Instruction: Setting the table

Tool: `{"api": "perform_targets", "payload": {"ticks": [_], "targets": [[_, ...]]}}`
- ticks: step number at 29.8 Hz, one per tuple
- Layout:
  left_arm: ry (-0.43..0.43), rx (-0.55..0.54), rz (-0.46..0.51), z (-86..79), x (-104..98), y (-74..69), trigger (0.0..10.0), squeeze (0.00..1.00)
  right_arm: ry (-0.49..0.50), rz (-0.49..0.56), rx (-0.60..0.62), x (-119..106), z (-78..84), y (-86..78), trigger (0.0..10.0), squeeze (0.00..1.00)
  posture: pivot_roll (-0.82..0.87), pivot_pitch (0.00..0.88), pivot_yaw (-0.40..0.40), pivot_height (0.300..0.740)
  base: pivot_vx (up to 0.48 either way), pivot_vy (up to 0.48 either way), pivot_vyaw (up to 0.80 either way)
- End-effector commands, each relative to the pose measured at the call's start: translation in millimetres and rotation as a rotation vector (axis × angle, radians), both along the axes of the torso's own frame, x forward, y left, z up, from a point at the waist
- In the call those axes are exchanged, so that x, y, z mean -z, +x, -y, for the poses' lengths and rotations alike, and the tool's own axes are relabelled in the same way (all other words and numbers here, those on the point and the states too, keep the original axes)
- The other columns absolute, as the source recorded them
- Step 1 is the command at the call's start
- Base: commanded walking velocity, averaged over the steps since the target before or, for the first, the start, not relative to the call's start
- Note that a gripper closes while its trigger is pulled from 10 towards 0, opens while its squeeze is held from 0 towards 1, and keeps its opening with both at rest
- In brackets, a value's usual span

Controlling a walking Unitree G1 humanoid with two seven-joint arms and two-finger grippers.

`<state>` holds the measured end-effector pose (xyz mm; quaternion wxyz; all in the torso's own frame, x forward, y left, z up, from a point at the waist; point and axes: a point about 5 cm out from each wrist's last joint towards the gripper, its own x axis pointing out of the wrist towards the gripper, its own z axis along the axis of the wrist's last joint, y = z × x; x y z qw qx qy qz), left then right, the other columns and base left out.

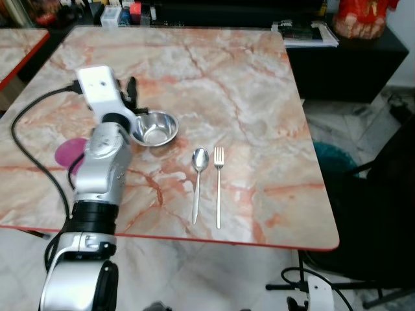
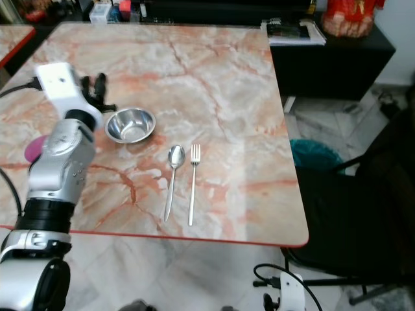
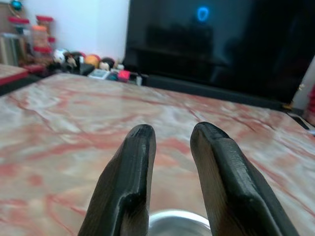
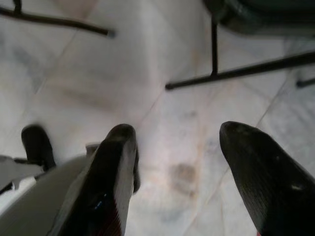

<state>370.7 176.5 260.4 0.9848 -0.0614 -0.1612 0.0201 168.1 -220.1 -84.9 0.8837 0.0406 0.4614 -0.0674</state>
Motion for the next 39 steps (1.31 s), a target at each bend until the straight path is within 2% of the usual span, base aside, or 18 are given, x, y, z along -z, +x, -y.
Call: {"api": "perform_targets", "payload": {"ticks": [1,24,29,32,34,38,39], "targets": [[0.014,-0.006,0.009,-2.3,-3,-1.5,10.0,0.00,0.006,-0.023,0.000,4,-2.7,-6.7,10.0,0.00,-0.03,0.194,-0.044,0.740,0.296,0.000,0.00],[0.016,0.009,0.013,1.0,-5,-2.2,10.0,0.00,0.008,-0.027,-0.003,4,-2.5,-7.0,10.0,0.00,-0.03,0.194,-0.044,0.740,0.318,0.000,0.00],[-0.017,0.003,-0.009,-1.0,-6,-1.6,10.0,0.00,0.011,-0.028,-0.005,4,-2.8,-6.8,10.0,0.00,-0.03,0.196,-0.046,0.740,0.000,0.000,0.00],[-0.106,-0.037,-0.064,-9.7,-10,-2.8,10.0,0.00,0.013,-0.030,-0.005,4,-3.1,-7.0,10.0,0.00,-0.03,0.200,-0.044,0.740,0.000,0.000,0.00],[-0.128,-0.041,-0.084,-11.7,-10,-2.9,10.0,0.00,0.013,-0.030,-0.005,4,-3.1,-7.1,10.0,0.00,-0.03,0.200,-0.044,0.740,0.000,0.000,0.00],[-0.278,-0.062,-0.193,-23.5,-9,-2.8,10.0,0.00,0.014,-0.030,-0.006,4,-3.2,-7.0,10.0,0.00,-0.03,0.202,-0.044,0.740,0.000,0.000,0.00],[-0.278,-0.062,-0.193,-23.5,-9,-2.8,10.0,0.00,0.014,-0.030,-0.006,4,-3.2,-7.0,10.0,0.00,-0.03,0.202,-0.044,0.740,0.000,0.000,0.00]]}}
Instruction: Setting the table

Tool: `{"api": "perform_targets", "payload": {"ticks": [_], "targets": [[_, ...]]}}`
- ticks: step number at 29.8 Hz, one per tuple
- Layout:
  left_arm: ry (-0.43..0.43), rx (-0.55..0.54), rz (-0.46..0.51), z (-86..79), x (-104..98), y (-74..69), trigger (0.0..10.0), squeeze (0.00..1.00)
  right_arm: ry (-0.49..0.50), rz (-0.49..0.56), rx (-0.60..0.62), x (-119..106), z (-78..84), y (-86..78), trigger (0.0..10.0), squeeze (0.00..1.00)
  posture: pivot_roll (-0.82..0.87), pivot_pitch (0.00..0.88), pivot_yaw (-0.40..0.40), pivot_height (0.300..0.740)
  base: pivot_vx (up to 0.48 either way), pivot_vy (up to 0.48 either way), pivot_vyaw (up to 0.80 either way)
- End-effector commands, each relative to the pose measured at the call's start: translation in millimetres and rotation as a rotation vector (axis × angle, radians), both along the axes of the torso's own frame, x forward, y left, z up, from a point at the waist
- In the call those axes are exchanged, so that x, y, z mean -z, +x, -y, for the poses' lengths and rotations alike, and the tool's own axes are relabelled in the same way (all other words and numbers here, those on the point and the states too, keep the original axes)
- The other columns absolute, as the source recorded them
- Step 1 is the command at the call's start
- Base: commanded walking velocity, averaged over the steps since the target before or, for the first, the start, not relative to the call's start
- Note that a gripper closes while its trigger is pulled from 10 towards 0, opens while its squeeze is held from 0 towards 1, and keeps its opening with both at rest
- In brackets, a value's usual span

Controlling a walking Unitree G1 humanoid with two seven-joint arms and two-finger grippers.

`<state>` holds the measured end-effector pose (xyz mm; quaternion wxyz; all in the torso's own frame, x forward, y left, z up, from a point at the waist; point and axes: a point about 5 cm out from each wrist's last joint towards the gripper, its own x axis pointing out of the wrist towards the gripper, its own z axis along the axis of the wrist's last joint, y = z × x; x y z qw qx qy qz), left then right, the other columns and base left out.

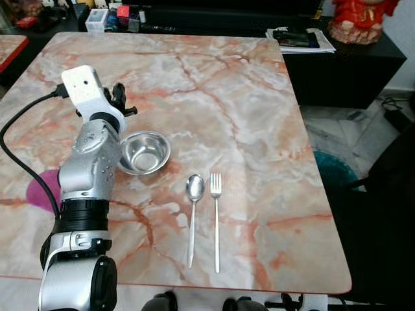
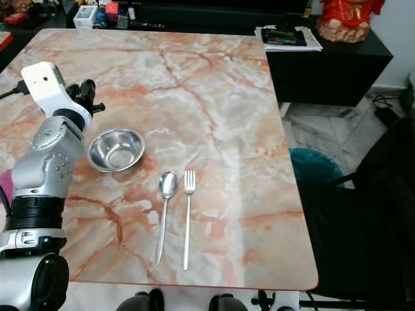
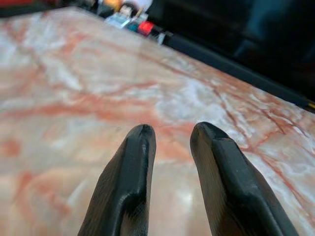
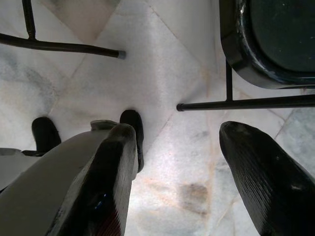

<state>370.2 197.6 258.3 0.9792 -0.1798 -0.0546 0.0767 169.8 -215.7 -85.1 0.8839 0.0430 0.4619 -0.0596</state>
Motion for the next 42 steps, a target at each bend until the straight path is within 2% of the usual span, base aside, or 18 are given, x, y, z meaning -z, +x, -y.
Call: {"api": "perform_targets", "payload": {"ticks": [1,4,5,10,14,19,28,29,30,35,36,42], "targets": [[-0.030,-0.007,0.012,-4.1,-13,-2.4,10.0,0.00,0.002,-0.030,0.006,4,1.2,-8.6,10.0,0.00,-0.03,0.205,-0.044,0.740,0.000,0.000,0.00],[-0.037,-0.007,-0.008,-7.4,-19,-2.5,10.0,0.00,0.002,-0.030,0.004,4,1.4,-8.5,10.0,0.00,-0.02,0.206,-0.044,0.740,0.000,0.000,0.00],[-0.066,-0.030,-0.030,-10.3,-21,-2.1,10.0,1.00,0.002,-0.031,0.003,4,1.4,-8.5,10.0,0.00,-0.02,0.207,-0.042,0.740,0.000,0.000,0.00],[-0.114,-0.037,-0.108,-12.7,-21,-1.1,10.0,1.00,0.005,-0.032,0.004,4,1.2,-8.7,10.0,0.00,-0.02,0.208,-0.041,0.740,0.000,0.000,0.00],[-0.062,-0.033,-0.182,-17.6,-16,-0.4,10.0,1.00,0.007,-0.033,0.008,4,0.7,-9.3,10.0,0.00,-0.02,0.213,-0.033,0.740,0.000,0.000,0.00],[-0.025,0.006,-0.230,-18.9,-15,-1.8,10.0,1.00,0.009,-0.038,0.004,4,0.2,-9.9,10.0,0.00,-0.01,0.214,-0.027,0.740,0.000,0.000,0.00],[-0.029,0.107,-0.277,-18.8,-10,-4.7,10.0,1.00,0.015,-0.041,0.003,5,-1.4,-10.5,10.0,0.00,-0.01,0.211,-0.020,0.740,0.000,0.000,0.00],[-0.029,0.109,-0.280,-20.0,-10,-5.0,10.0,0.65,0.015,-0.042,0.003,5,-1.5,-10.5,10.0,0.00,-0.01,0.210,-0.018,0.740,0.000,0.000,0.00],[-0.039,0.124,-0.283,-19.6,-10,-5.0,10.0,0.00,0.016,-0.043,0.002,5,-1.5,-10.6,10.0,0.00,-0.01,0.210,-0.018,0.740,0.000,0.000,0.00],[-0.073,0.201,-0.310,-15.6,-5,-5.0,10.0,0.00,0.018,-0.044,-0.001,5,-2.0,-10.5,10.0,0.00,-0.01,0.210,-0.018,0.740,0.000,0.000,0.00],[-0.074,0.255,-0.325,-11.3,-2,-5.0,10.0,0.00,0.018,-0.044,-0.001,5,-2.1,-10.4,10.0,0.00,-0.01,0.211,-0.017,0.740,0.000,0.000,0.00],[-0.041,0.296,-0.367,-4.9,8,-3.3,10.0,0.00,0.019,-0.045,0.002,5,-1.9,-10.6,10.0,0.00,-0.01,0.214,-0.014,0.740,0.000,0.000,0.00]]}}
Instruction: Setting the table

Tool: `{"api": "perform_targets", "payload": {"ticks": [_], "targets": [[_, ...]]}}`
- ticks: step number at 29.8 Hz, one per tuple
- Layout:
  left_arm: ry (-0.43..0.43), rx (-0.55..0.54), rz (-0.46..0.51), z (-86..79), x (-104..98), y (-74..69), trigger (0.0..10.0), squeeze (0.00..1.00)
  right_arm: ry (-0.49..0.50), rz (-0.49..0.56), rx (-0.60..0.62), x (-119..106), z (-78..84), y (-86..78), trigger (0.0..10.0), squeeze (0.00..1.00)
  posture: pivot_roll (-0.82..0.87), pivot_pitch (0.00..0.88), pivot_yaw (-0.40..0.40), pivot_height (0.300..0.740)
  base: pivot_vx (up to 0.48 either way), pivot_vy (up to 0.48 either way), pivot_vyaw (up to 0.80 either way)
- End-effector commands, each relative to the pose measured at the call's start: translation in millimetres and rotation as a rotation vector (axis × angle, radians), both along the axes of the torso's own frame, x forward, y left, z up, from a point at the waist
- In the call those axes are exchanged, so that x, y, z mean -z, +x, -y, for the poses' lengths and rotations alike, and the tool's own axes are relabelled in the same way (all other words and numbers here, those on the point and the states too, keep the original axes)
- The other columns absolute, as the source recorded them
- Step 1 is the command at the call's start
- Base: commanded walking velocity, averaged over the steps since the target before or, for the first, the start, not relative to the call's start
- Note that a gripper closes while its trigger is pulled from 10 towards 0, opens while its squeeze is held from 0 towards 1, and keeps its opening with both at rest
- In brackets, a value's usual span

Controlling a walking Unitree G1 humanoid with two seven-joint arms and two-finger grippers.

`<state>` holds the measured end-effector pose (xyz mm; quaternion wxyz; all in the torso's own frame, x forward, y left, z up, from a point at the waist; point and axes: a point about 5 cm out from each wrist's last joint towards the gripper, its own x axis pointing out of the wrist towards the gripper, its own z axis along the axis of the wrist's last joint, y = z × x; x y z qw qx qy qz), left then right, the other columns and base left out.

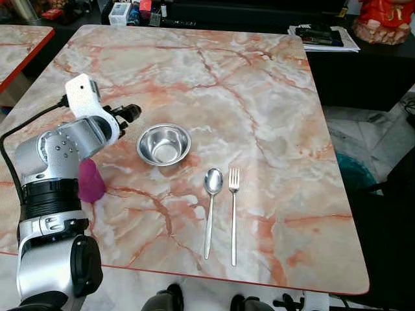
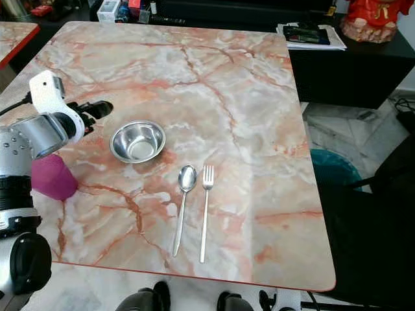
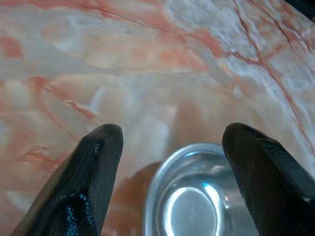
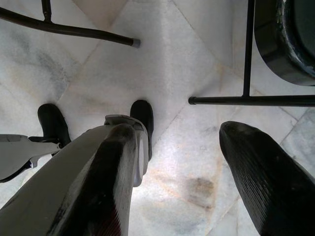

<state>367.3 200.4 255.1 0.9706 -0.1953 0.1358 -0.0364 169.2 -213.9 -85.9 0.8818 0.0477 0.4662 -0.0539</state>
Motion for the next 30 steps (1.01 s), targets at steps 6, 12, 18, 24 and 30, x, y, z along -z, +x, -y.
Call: {"api": "perform_targets", "payload": {"ticks": [6,12,18,24,30], "targets": [[0.027,0.019,-0.055,1.1,11,-0.1,10.0,0.00,0.005,-0.037,0.009,5,0.0,-10.1,10.0,0.00,-0.01,0.213,-0.015,0.740,0.000,0.000,0.00],[0.035,0.053,-0.096,3.9,23,-0.6,10.0,0.00,0.007,-0.037,0.010,5,-0.3,-9.9,10.0,0.00,-0.01,0.216,-0.013,0.740,0.000,0.000,0.00],[0.032,0.063,-0.111,7.2,29,0.3,10.0,0.00,0.006,-0.036,0.014,5,-0.2,-10.0,10.0,0.00,-0.01,0.213,-0.013,0.740,0.000,0.000,0.00],[0.023,0.074,-0.128,12.3,36,1.6,10.0,0.00,0.003,-0.035,0.028,5,-0.1,-10.2,10.0,0.00,-0.01,0.213,-0.012,0.740,0.000,0.000,0.00],[0.016,0.066,-0.142,13.4,41,2.3,10.0,0.00,0.004,-0.035,0.026,5,-0.4,-10.0,10.0,0.00,-0.01,0.212,-0.011,0.740,0.000,0.000,0.00]]}}
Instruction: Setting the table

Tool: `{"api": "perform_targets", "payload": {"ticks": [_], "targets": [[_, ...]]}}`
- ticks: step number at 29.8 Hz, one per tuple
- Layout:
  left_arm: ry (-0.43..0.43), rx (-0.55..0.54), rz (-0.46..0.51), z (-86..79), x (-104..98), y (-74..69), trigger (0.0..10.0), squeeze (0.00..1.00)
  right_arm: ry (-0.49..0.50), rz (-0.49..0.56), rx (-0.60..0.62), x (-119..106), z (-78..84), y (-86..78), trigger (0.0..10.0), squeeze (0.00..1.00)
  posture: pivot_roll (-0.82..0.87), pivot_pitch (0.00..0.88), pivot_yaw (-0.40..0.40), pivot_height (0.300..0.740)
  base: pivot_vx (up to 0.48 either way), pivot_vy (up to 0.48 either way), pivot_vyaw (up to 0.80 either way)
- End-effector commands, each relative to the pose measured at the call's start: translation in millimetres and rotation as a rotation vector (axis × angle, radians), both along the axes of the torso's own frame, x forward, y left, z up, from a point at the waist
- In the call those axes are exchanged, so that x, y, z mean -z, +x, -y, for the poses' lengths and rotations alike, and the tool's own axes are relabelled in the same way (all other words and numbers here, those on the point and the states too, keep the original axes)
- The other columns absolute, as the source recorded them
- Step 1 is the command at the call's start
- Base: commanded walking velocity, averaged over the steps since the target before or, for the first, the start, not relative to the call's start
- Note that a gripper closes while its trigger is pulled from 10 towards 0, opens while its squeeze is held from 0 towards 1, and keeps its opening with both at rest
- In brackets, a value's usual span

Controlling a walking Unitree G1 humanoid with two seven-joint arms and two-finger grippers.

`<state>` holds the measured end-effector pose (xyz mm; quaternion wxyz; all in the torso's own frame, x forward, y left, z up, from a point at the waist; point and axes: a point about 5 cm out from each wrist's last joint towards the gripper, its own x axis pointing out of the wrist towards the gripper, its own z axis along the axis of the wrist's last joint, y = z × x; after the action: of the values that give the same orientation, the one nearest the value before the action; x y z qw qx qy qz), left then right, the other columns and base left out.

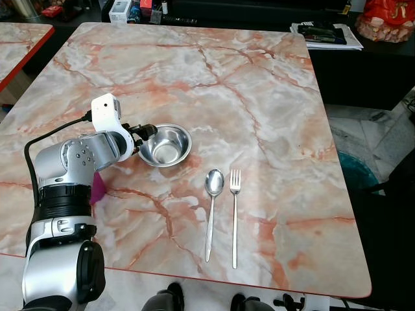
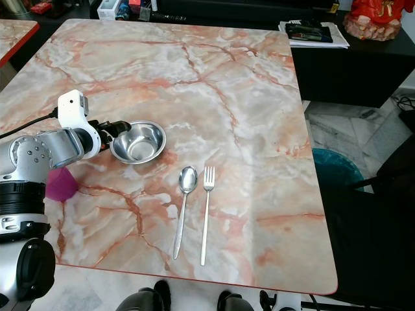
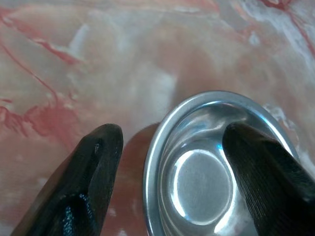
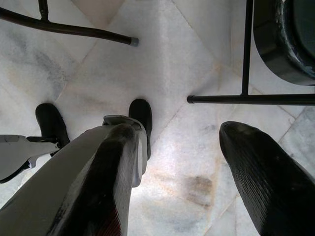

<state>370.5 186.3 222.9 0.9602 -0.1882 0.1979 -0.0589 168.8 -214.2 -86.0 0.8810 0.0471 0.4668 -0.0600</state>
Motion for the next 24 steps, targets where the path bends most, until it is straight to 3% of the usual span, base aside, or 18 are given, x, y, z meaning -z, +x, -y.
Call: {"api": "perform_targets", "payload": {"ticks": [1,16,17,18,24], "targets": [[0.007,-0.005,-0.030,0.0,10.2,-0.7,10.0,0.00,0.011,-0.032,0.016,4.4,-0.8,-9.5,10.0,0.00,-0.01,0.212,-0.012,0.740,0.000,0.000,0.00],[0.028,-0.024,-0.042,0.5,15.3,1.3,10.0,0.00,0.010,-0.031,0.019,4.5,-1.2,-9.6,10.0,0.00,-0.02,0.211,-0.011,0.740,0.000,0.000,0.00],[0.029,-0.030,-0.044,-0.2,15.9,1.3,4.3,0.00,0.010,-0.031,0.019,4.5,-1.2,-9.6,10.0,0.00,-0.02,0.211,-0.011,0.740,0.000,0.000,0.00],[0.027,-0.036,-0.045,-0.9,16.5,1.2,3.3,0.00,0.010,-0.031,0.018,4.5,-1.2,-9.5,10.0,0.00,-0.01,0.211,-0.012,0.740,0.000,0.000,0.00],[0.024,-0.037,-0.044,-1.0,16.5,1.5,3.4,0.00,0.011,-0.031,0.018,4.4,-1.2,-9.3,10.0,0.00,-0.02,0.210,-0.012,0.740,0.000,0.000,0.00]]}}
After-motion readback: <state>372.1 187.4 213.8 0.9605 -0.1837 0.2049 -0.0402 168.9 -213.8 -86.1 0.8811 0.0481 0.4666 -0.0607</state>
